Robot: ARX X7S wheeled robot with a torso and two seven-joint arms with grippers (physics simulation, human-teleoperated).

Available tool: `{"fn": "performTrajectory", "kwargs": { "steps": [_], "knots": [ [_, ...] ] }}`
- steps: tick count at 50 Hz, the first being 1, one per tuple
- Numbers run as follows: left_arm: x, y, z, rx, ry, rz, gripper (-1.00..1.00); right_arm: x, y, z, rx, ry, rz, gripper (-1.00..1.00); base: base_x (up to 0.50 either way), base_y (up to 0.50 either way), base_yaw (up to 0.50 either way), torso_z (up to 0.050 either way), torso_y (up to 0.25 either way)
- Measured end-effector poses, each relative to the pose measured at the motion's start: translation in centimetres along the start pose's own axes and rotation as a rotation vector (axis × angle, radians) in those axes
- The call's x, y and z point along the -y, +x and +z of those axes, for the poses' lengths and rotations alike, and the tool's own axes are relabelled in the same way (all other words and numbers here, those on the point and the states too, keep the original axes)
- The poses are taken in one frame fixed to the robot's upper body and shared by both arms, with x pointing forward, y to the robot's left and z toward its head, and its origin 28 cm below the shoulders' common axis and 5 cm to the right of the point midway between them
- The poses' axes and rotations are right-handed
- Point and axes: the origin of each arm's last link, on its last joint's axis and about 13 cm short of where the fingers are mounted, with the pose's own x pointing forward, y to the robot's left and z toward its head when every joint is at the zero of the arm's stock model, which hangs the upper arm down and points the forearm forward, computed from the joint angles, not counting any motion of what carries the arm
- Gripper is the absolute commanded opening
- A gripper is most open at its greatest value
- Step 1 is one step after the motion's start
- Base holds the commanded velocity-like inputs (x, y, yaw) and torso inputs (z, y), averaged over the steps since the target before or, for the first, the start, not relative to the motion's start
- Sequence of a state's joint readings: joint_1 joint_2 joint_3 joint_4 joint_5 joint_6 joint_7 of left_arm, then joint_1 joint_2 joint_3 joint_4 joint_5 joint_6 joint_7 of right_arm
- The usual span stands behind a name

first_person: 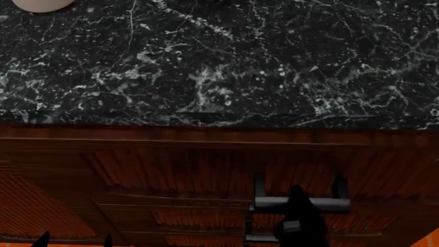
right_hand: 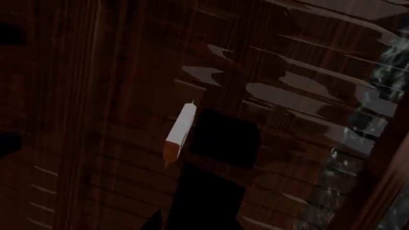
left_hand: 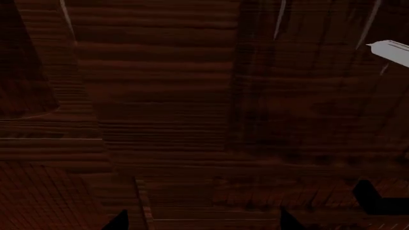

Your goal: Open the right drawer.

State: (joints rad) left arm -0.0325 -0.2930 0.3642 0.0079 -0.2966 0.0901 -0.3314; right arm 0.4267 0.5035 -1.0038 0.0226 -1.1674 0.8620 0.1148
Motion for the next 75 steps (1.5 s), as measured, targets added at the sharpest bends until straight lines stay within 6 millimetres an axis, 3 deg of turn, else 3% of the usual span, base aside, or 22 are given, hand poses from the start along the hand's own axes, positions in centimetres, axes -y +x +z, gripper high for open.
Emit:
{"fn": "performTrajectory", "kwargs": {
  "steps": [24,75],
  "knots": [
    [0.0,0.0,0.0,0.0,0.0,0.001,1.0,-0.2,-1.9,-0.1,0.011,0.012,0.014,-1.0,-0.08,0.0,0.0,0.001,0.003],
    [0.0,0.0,-0.1,-0.001,-0.002,0.003,1.0,-0.3,-2.1,-0.2,0.01,0.022,0.006,-1.0,-0.22,0.0,0.0,0.001,0.001]
  ]
}}
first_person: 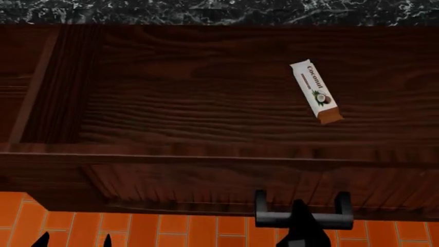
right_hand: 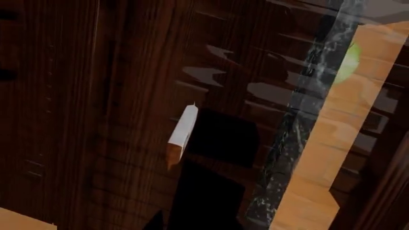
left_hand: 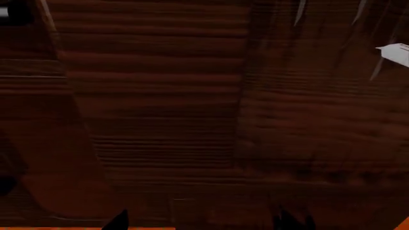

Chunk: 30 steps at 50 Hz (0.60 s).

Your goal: Open the right drawer.

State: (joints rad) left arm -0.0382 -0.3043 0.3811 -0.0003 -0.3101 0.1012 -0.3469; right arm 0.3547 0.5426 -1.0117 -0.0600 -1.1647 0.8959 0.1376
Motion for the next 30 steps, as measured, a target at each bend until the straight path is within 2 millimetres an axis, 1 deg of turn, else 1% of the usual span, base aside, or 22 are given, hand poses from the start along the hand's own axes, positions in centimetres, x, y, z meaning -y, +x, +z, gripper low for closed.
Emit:
{"fn": "performTrajectory", "kwargs": {
  "steps": [30],
  "knots": [
    [0.0,0.0,0.02,0.0,0.0,0.001,1.0,-0.05,-0.16,-0.07,0.004,-0.008,-0.001,-1.0,-0.22,0.0,0.0,0.001,0.002]
  ]
}}
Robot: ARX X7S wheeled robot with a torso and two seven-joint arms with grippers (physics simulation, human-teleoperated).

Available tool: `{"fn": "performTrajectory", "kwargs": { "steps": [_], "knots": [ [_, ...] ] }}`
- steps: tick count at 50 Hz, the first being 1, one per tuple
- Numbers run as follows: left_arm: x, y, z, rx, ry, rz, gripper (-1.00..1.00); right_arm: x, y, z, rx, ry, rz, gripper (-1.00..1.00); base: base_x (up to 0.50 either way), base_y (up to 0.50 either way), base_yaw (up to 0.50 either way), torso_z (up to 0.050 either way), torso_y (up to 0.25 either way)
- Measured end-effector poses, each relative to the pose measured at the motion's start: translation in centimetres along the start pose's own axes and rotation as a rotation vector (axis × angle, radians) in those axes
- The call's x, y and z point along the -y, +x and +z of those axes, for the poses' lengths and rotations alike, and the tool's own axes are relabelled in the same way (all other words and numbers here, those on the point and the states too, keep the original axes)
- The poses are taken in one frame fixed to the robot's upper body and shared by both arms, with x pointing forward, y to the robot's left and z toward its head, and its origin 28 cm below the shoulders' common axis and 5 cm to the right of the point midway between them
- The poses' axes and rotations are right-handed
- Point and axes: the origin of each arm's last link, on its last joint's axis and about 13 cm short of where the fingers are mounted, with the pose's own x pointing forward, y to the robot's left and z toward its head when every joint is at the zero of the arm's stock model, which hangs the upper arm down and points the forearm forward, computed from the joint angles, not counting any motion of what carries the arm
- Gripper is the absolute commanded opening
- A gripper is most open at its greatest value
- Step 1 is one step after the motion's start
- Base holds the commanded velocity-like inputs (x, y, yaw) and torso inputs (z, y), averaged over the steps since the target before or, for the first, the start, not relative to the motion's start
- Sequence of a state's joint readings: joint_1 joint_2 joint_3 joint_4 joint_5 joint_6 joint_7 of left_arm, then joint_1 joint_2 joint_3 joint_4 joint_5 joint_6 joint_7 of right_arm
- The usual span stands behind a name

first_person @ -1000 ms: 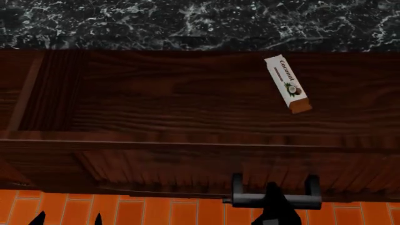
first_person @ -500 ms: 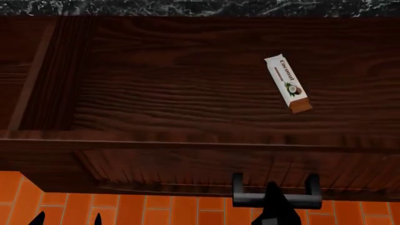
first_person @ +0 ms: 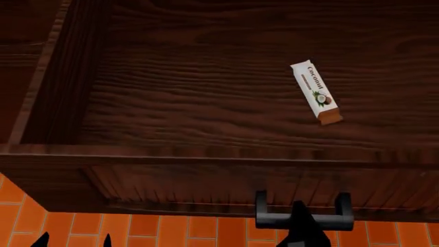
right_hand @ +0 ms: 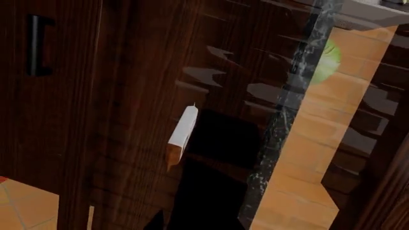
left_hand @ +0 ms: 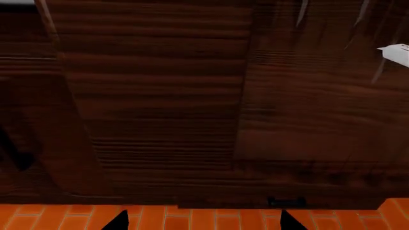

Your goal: Open the right drawer.

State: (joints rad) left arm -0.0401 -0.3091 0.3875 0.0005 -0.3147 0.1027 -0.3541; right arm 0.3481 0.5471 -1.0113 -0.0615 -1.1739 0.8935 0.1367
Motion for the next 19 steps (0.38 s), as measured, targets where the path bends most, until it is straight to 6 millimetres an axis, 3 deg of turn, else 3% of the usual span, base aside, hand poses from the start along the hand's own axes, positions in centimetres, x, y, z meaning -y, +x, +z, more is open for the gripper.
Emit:
{"fn": "performTrajectory", "kwargs": {
  "steps": [19],
  "knots": [
    [0.01,0.0,0.03,0.0,-0.001,0.0,1.0,0.1,0.03,-0.05,0.002,-0.003,0.001,-1.0,-0.22,0.0,0.0,0.001,0.002]
  ]
}}
